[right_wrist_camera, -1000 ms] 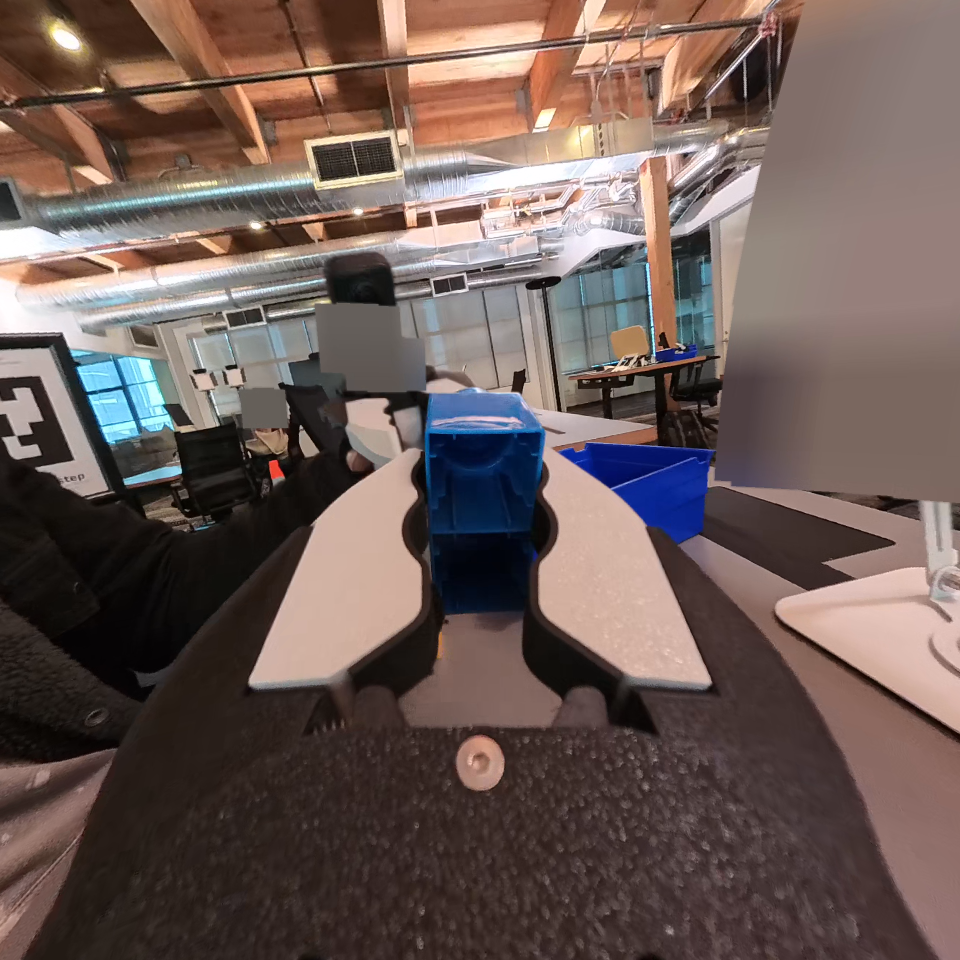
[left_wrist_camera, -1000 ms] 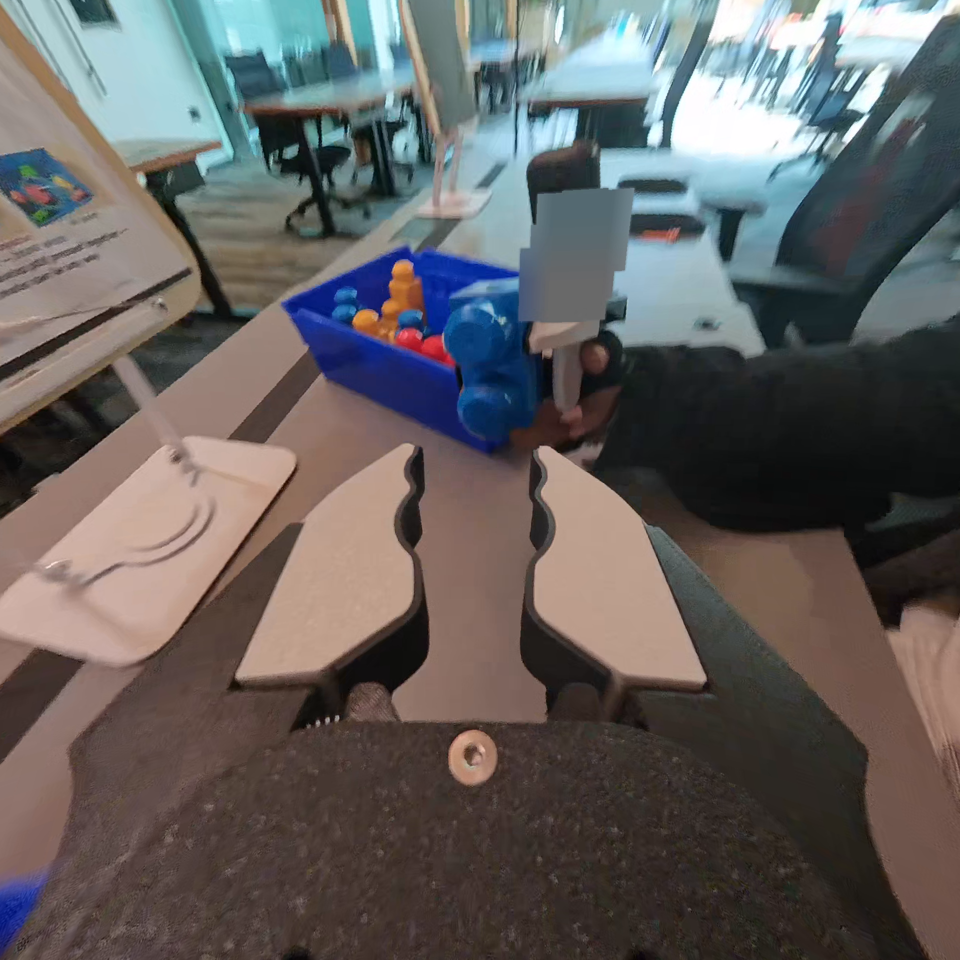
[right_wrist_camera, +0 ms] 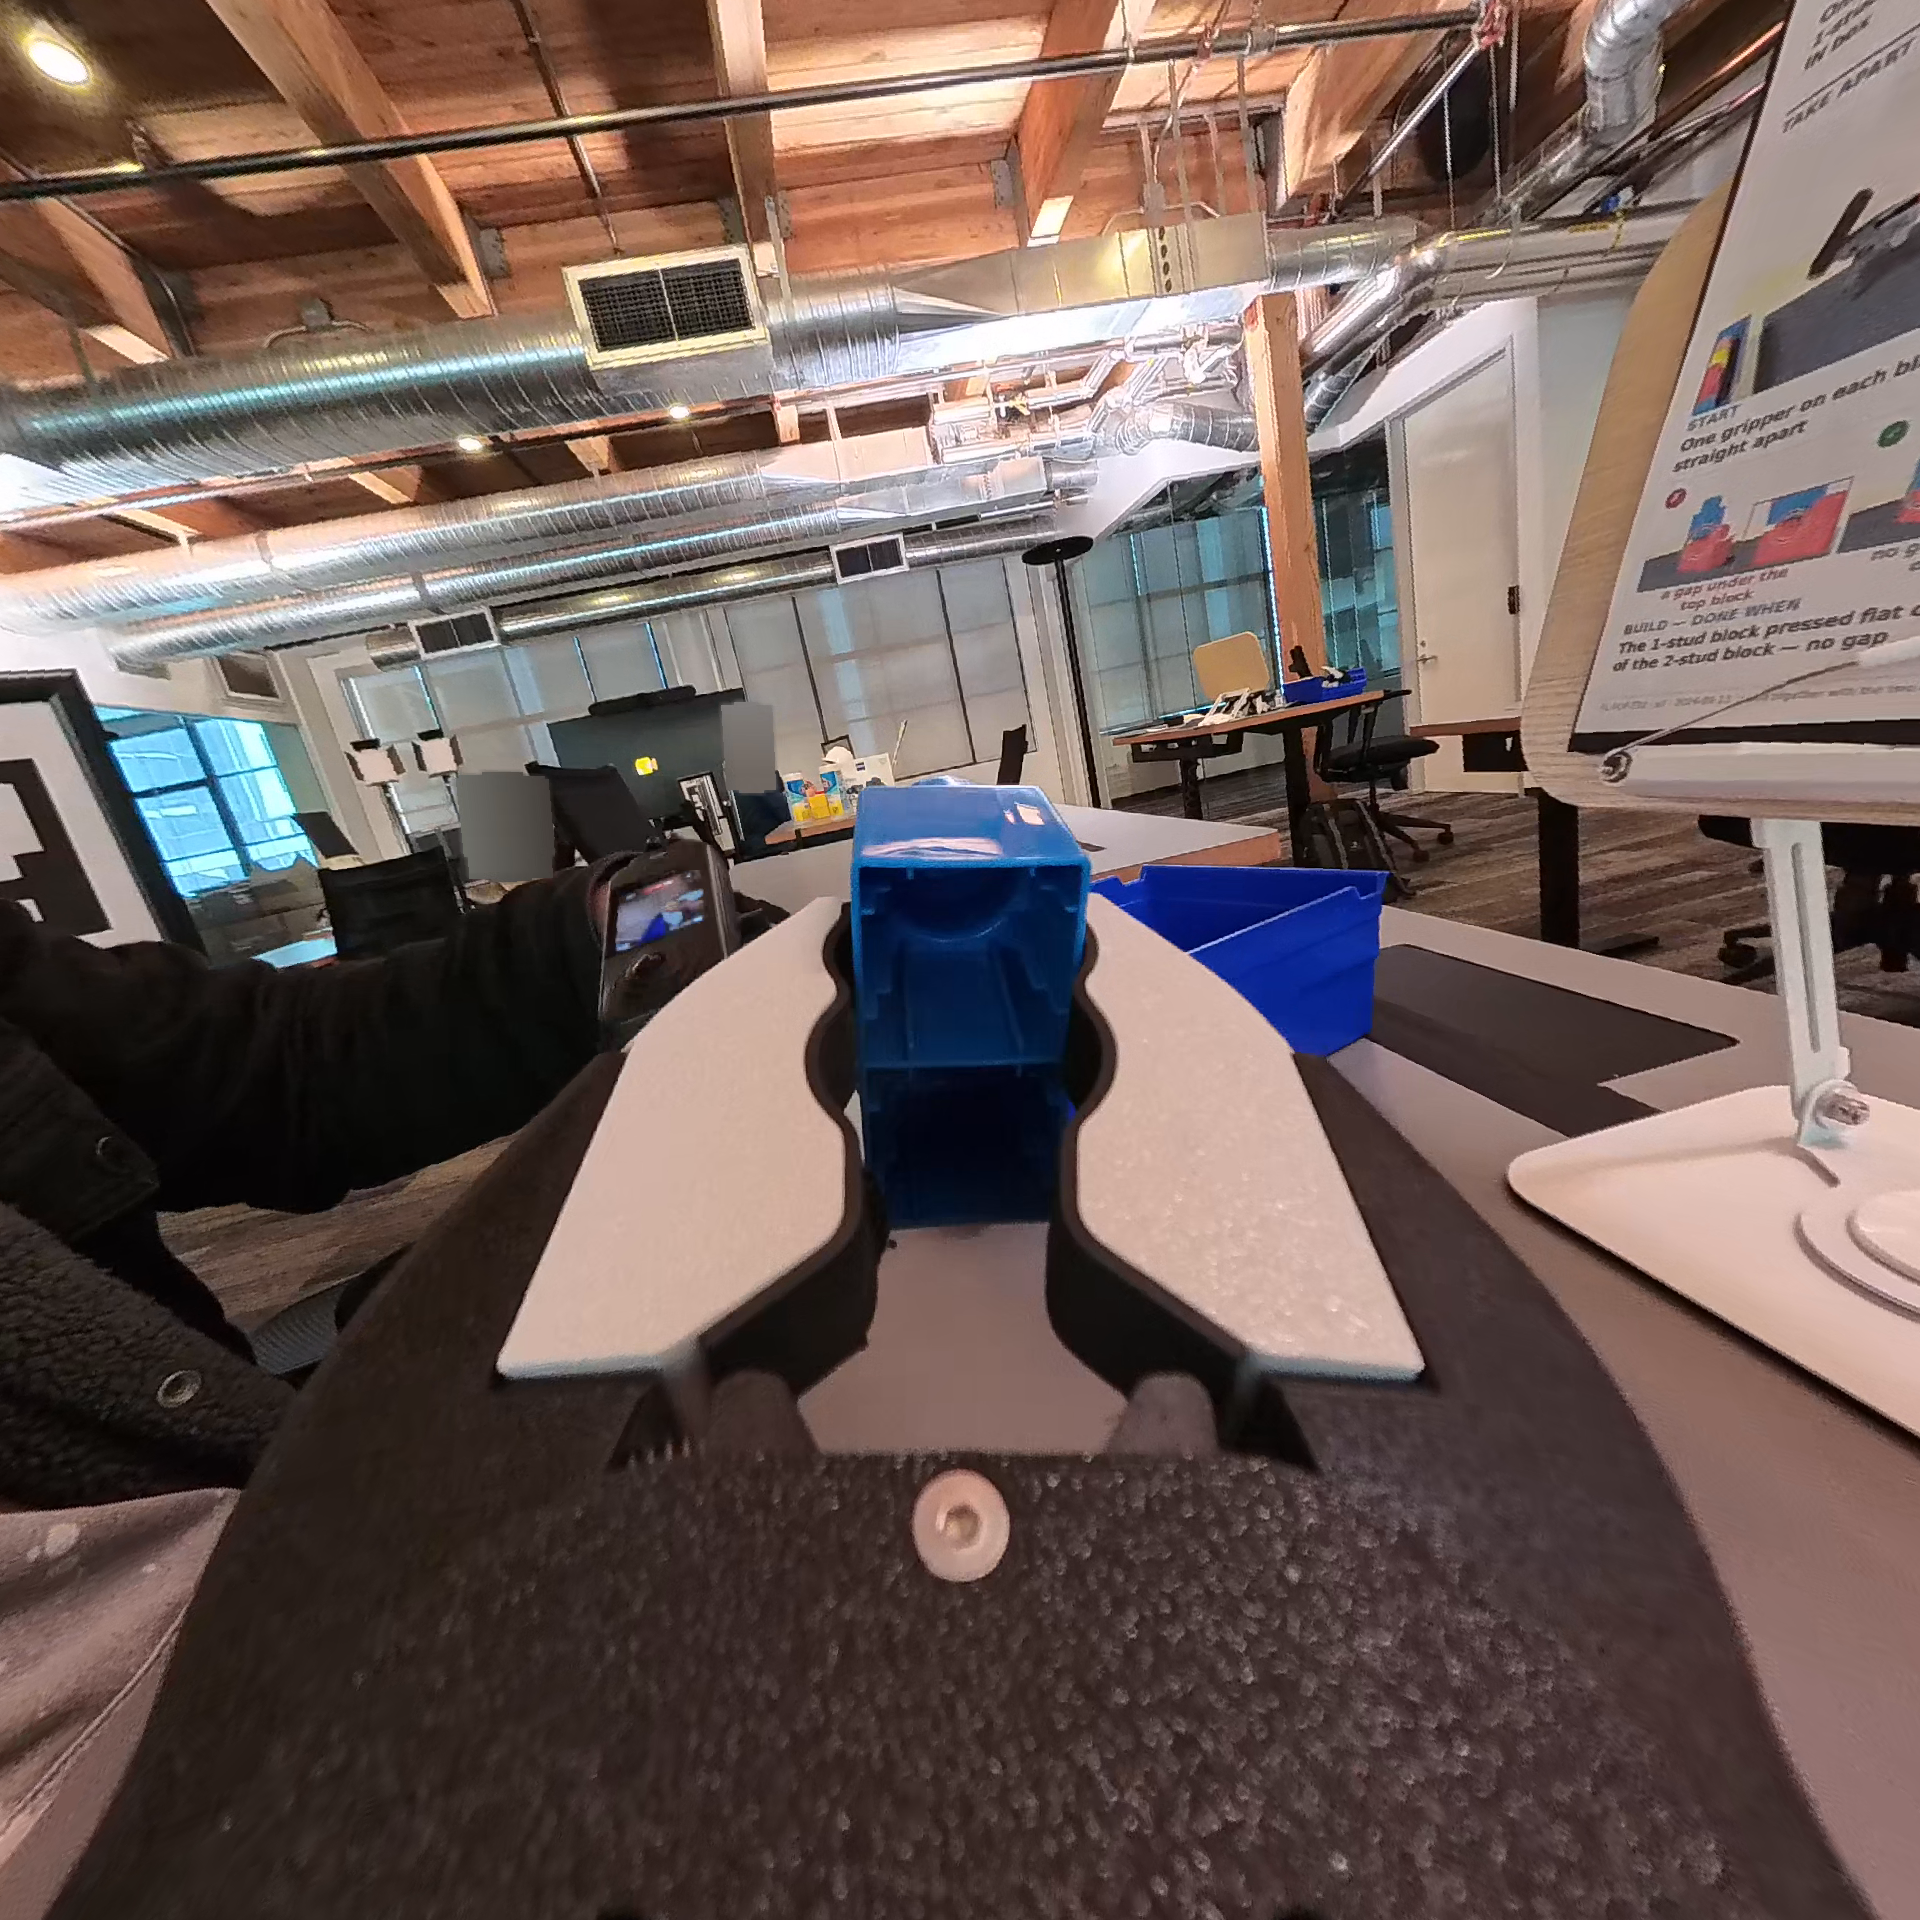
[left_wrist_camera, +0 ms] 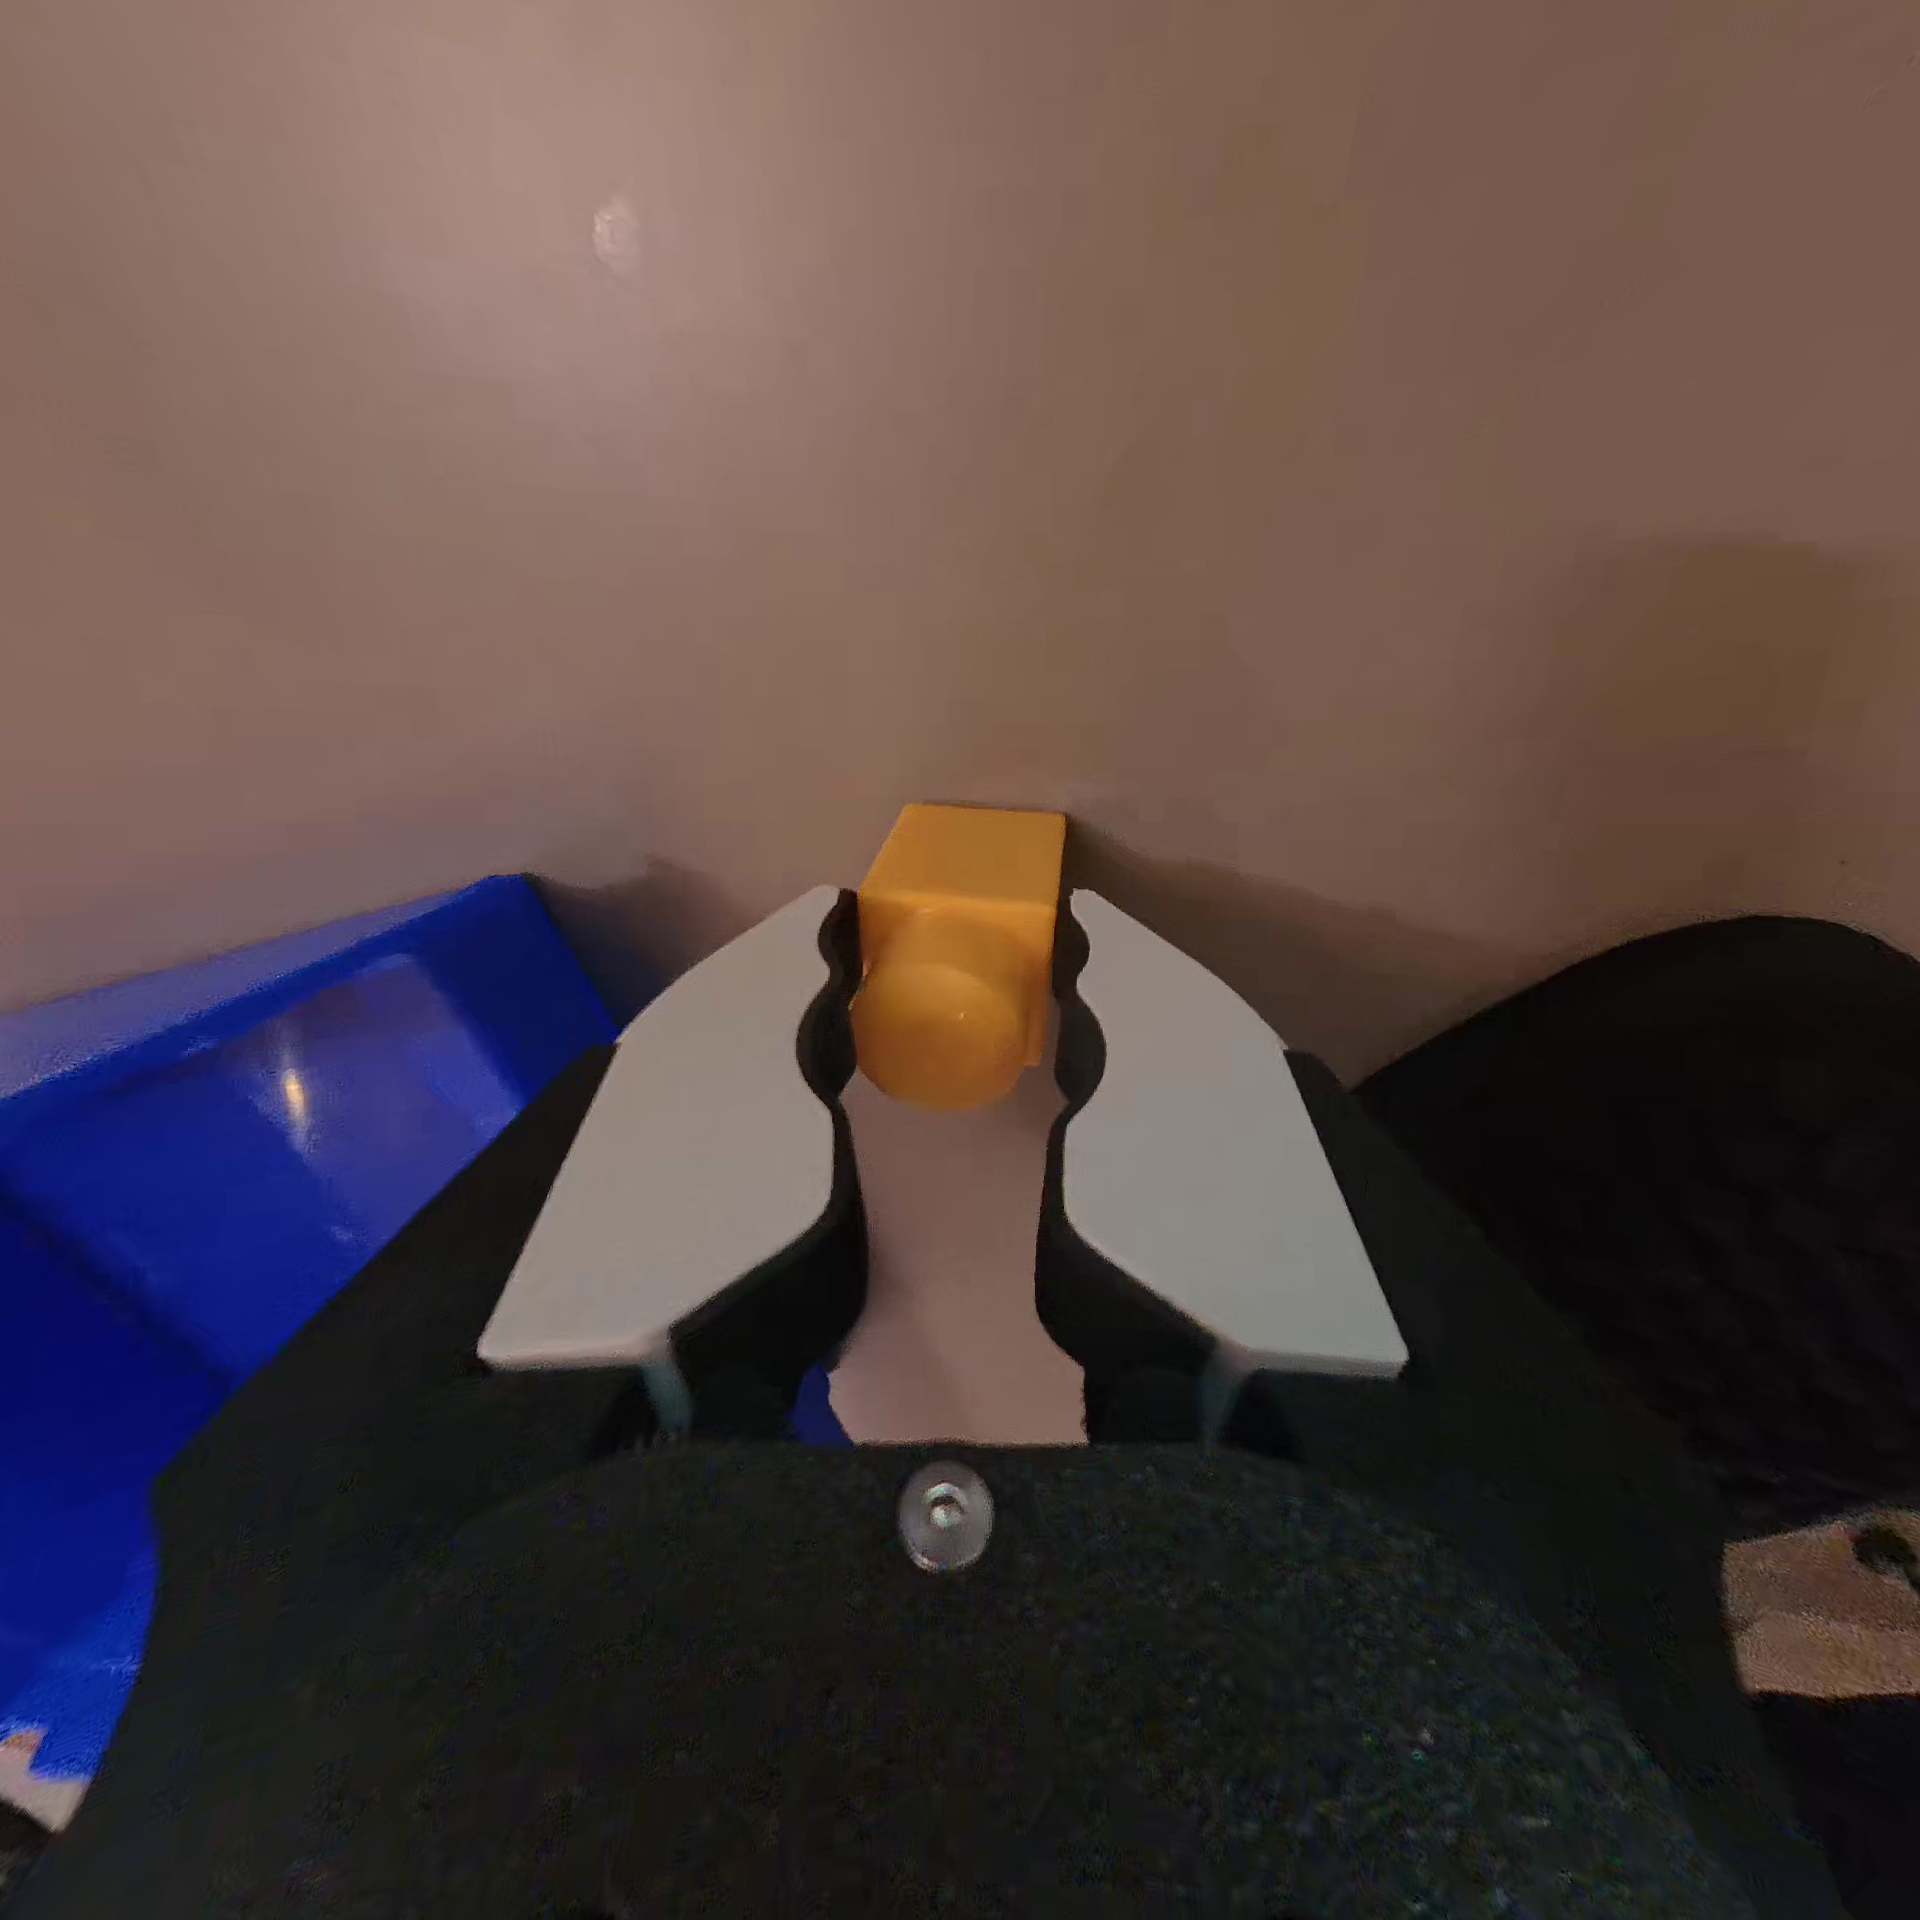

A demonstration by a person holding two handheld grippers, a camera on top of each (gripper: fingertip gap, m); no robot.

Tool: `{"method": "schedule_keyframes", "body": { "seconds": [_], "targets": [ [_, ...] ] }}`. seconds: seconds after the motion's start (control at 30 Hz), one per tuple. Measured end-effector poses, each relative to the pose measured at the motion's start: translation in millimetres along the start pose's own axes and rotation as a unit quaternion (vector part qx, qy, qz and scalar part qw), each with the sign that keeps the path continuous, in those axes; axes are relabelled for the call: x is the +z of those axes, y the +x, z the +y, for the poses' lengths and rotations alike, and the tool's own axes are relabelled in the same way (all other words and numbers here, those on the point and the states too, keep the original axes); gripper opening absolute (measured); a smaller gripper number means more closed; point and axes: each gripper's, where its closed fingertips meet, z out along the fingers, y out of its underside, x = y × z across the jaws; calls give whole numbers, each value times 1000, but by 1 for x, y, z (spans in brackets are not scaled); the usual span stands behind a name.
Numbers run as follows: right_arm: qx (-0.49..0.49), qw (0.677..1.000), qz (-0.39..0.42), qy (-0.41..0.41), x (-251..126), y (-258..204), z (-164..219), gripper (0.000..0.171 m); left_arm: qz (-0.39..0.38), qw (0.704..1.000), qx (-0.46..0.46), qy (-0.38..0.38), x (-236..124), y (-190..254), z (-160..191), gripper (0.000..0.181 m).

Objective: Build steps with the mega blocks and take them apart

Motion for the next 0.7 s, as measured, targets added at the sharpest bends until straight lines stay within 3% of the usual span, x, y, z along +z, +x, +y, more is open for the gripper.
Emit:
{"method": "schedule_keyframes", "body": {
  "seconds": [0.1,0.23,0.33,0.47,0.53,0.7],
  "targets": [
    [-1,1000,-1,-1,0,-1,0,36,-11,999,-12,51,-11,-7,-12,36],
    [-2,1000,-4,0,0,-2,0,37,-34,972,-50,227,-51,-24,-51,36],
    [-2,1000,-6,0,0,-3,-1,36,-18,910,-100,402,-98,-36,-78,36],
    [-2,1000,-10,0,0,-4,-1,36,61,795,-169,579,-143,-47,-89,35],
    [-2,1000,-14,-1,0,-6,-1,37,93,750,-194,625,-148,-53,-86,35],
    [1,999,-28,-19,3,-10,4,36,117,684,-223,684,-143,-65,-80,35]
  ]
}}
